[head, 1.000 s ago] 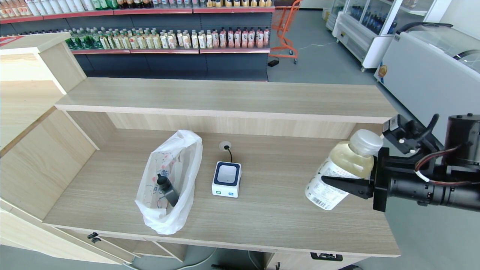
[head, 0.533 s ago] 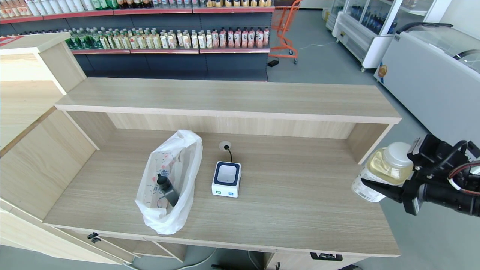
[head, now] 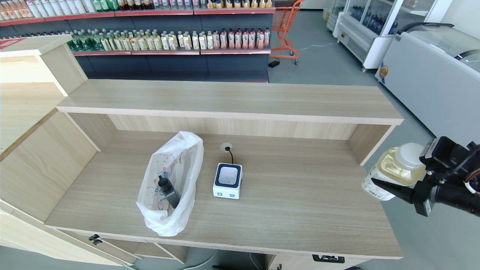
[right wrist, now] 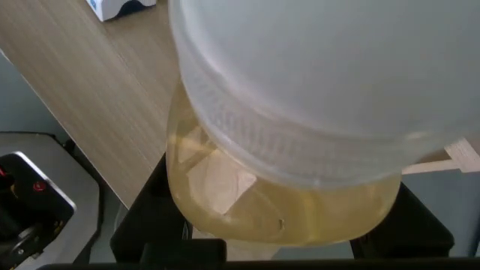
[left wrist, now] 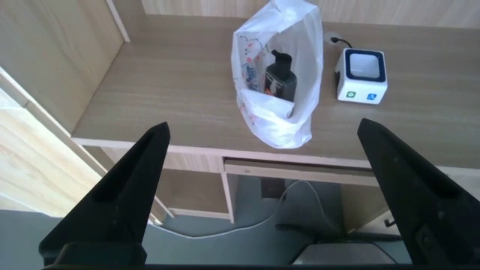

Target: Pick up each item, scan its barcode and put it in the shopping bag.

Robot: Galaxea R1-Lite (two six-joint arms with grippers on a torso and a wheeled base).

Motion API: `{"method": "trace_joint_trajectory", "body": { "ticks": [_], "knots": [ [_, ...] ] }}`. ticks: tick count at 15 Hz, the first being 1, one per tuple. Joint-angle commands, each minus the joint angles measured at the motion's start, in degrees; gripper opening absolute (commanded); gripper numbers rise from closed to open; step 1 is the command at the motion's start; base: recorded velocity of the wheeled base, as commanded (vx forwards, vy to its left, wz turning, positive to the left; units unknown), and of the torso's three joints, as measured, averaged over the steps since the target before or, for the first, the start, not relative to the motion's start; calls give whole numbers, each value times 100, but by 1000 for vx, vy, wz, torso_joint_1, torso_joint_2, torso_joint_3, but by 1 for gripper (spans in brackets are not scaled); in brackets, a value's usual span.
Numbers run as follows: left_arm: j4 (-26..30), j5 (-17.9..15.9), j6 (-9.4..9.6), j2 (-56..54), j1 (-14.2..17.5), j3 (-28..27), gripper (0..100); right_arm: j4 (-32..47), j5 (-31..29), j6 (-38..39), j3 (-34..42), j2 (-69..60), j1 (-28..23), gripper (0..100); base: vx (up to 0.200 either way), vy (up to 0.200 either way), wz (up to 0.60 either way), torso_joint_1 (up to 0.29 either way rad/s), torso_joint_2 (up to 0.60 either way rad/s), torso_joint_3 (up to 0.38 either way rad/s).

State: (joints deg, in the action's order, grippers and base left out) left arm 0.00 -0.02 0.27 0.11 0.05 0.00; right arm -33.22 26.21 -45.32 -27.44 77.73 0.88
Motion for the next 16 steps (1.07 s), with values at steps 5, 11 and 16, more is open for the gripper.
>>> {"method": "trace_joint_trajectory", "body": {
  "ticks": [5, 11, 16],
  "knots": [
    [0, 2, 0, -2, -5, 0, 100, -62, 33, 6, 37, 173, 0, 0, 0, 200, 0, 5, 2, 1],
    [0, 2, 0, -2, -5, 0, 100, -1723, 16, -99, 2, 1315, 0, 0, 0, 167, 0, 1, 0, 1],
    [0, 2, 8, -2, -5, 0, 100, -1732, 33, -178, -7, 1438, 0, 0, 0, 0, 0, 0, 0, 0]
  ]
}}
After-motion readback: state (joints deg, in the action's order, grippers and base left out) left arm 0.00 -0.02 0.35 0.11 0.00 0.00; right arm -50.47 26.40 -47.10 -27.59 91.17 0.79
